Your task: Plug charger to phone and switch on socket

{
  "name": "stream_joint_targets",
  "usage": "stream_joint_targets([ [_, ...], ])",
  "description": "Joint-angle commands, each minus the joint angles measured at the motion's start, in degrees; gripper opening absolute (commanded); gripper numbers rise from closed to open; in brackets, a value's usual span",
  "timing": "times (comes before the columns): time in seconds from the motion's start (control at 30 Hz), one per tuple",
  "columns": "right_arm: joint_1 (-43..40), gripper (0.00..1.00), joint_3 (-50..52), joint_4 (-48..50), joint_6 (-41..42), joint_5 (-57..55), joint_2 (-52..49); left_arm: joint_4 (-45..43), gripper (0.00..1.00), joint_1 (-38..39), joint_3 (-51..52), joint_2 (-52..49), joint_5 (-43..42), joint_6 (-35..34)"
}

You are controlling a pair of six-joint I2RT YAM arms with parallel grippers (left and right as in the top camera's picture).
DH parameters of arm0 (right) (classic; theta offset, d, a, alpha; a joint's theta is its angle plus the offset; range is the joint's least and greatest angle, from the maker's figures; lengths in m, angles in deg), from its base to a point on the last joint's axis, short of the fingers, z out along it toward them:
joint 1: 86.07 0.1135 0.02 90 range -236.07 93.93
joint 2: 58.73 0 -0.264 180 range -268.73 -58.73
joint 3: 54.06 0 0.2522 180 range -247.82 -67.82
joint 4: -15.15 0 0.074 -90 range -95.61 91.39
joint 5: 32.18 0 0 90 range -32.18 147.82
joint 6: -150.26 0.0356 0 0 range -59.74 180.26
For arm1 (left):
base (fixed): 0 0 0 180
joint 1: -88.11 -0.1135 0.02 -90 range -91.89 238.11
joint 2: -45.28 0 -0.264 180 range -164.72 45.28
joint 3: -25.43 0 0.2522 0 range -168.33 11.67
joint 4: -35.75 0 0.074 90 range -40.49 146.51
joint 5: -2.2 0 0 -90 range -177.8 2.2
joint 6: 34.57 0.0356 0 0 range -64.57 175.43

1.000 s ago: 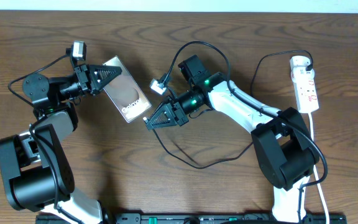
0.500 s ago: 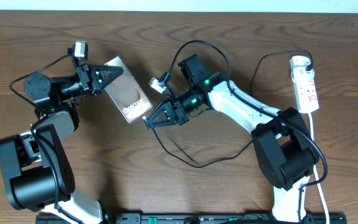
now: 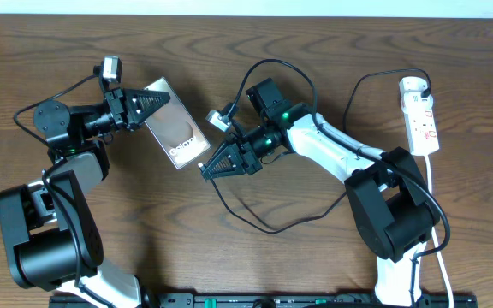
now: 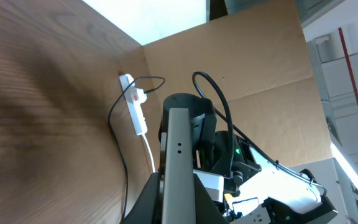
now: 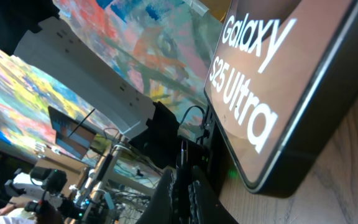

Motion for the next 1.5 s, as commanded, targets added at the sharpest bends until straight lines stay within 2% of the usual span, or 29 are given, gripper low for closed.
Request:
stream_joint_targets([
  [0.0, -0.24, 0.02, 0.37, 0.33, -1.46, 1.81, -0.42, -0.48, 0.07, 0.13, -0.94, 0.94, -0.11, 0.55],
  [0.33, -0.24, 0.01, 0.37, 1.29, -1.38, 1.36, -1.07, -0.46, 0.07, 0.13, -0.94, 0.94, -0.09, -0.87],
  [0.6, -0.24, 0.01, 0.37, 1.4, -1.11, 0.96, -1.07, -0.46, 0.07, 0.13, -0.94, 0.94, 0.24, -5.51],
  [0.73, -0.24, 0.01, 0.37, 1.49, -1.05, 1.01, -1.07, -0.83, 0.07, 0.13, -0.94, 0.94, 0.5, -4.74],
  [0.97, -0.24, 0.01, 0.37, 6.54, 5.2, 1.42, -1.07, -0.94, 0.07, 0.13, -0.94, 0.94, 0.55, -4.42],
  [1.47, -0.24, 0.01, 0.37, 7.76, 8.72, 0.9, -1.07, -0.94, 0.07, 0.13, -0.94, 0.94, 0.57, -4.42],
])
